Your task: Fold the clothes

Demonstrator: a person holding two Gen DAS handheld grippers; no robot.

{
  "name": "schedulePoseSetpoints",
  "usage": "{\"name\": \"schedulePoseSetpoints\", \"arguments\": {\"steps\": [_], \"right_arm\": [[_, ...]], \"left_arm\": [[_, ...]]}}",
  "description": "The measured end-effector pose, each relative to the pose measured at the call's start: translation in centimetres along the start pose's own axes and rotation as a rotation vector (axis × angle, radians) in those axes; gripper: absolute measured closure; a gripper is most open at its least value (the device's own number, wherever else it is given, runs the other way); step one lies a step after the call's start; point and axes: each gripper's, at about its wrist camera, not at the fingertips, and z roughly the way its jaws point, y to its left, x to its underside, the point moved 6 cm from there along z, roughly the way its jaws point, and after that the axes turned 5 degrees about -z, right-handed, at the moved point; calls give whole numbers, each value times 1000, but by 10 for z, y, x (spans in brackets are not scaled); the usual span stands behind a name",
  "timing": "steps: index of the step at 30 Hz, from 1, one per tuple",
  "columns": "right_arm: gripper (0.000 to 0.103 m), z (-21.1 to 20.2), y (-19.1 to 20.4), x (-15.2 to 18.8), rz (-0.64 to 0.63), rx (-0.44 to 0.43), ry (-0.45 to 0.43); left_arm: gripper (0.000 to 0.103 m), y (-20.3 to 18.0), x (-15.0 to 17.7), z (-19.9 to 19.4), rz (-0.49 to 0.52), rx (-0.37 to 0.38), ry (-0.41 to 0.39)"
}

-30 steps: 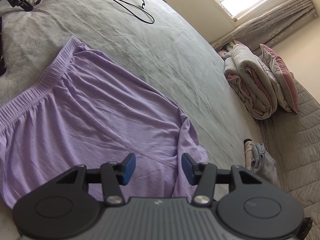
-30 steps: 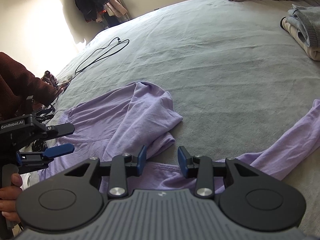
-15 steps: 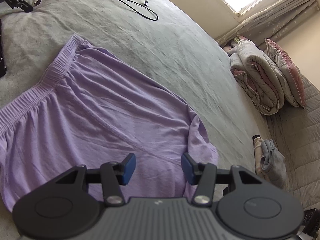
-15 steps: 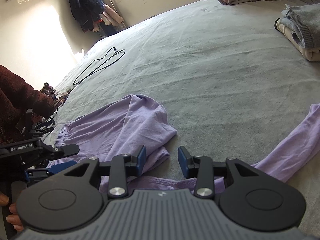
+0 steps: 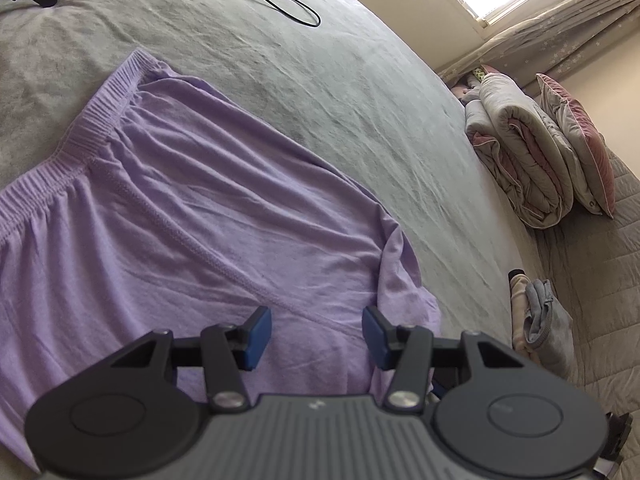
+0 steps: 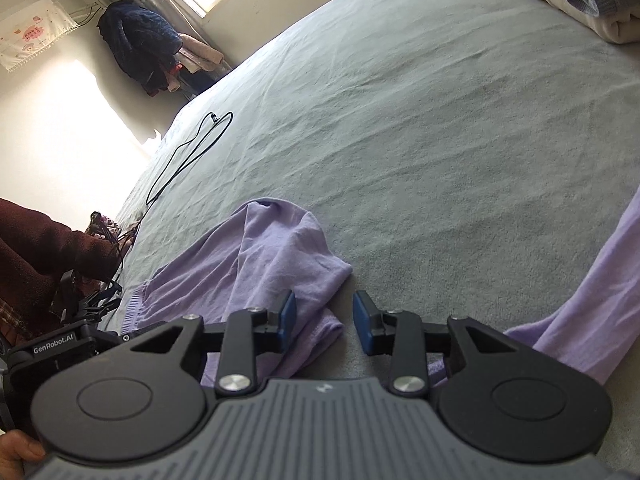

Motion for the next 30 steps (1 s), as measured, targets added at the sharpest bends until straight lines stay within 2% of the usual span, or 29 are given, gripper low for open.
{"name": "schedulePoseSetpoints", "arguments": {"steps": [2, 5, 21, 30], "right_arm": [[92, 3, 3, -1, -15, 16, 0], [97, 3, 10, -5, -53, 71, -16], [99, -39, 20, -52, -190, 318, -161], [99, -58, 22, -82, -323, 465, -251]], "left_arm": [[52, 1, -1, 2, -7, -2, 4], [52, 3, -1, 4, -18, 1, 10], [52, 10, -3, 2, -46, 27, 33], [52, 14, -7, -1, -71, 37, 38]]}}
